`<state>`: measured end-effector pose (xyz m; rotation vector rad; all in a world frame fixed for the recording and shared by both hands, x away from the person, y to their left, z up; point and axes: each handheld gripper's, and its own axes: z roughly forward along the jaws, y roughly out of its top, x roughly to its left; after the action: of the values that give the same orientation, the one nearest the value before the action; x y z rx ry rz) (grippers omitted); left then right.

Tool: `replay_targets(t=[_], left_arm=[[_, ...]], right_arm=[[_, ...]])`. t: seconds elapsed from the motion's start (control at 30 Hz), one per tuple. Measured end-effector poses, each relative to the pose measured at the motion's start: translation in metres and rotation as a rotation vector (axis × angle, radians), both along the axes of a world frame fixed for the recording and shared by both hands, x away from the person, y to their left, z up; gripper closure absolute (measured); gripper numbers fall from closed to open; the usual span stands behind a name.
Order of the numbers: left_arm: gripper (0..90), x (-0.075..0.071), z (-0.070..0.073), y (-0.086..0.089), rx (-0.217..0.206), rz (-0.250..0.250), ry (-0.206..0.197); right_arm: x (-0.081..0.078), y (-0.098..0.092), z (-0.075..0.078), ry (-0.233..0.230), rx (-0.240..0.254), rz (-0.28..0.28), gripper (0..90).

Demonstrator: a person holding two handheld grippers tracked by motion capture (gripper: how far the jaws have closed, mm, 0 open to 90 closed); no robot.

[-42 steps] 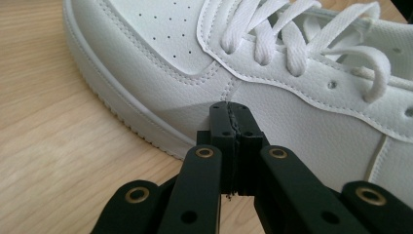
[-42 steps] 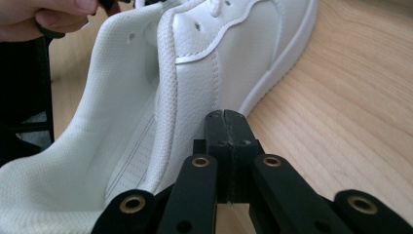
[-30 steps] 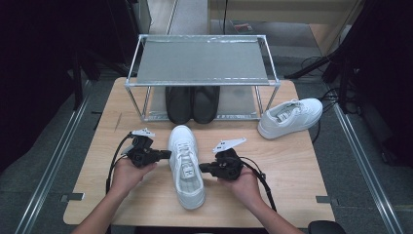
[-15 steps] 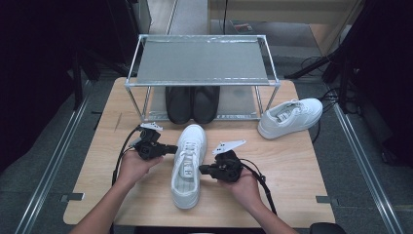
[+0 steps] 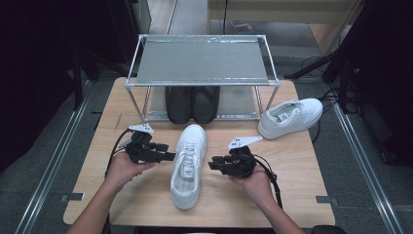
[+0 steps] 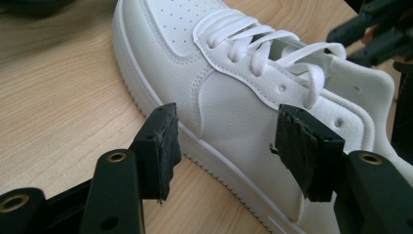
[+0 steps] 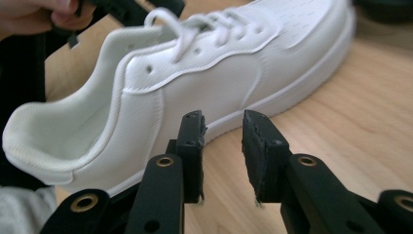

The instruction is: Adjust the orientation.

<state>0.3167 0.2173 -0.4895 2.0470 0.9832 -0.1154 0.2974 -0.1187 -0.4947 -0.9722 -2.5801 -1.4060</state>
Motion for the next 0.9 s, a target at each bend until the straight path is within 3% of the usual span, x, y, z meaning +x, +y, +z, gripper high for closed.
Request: replay_targets(t=[0.23, 0.43, 0.9], left_arm=[[41.0, 0.001, 0.003, 0.000, 0.002, -0.004, 0.000], [38.9, -0.001, 0.007, 0.001, 0.007, -0.007, -0.038], [36.9, -0.005, 0.008, 0.002, 0.010, -0.022, -0.017]], right_arm=[[0.006, -0.015, 0.010, -0.021, 0.040, -0.044, 66.7], [0.015, -0.031, 0.019, -0.020, 0.049, -0.071, 64.1], [0.039, -0.084, 0.038, -0.048, 0.075, -0.203, 64.1]])
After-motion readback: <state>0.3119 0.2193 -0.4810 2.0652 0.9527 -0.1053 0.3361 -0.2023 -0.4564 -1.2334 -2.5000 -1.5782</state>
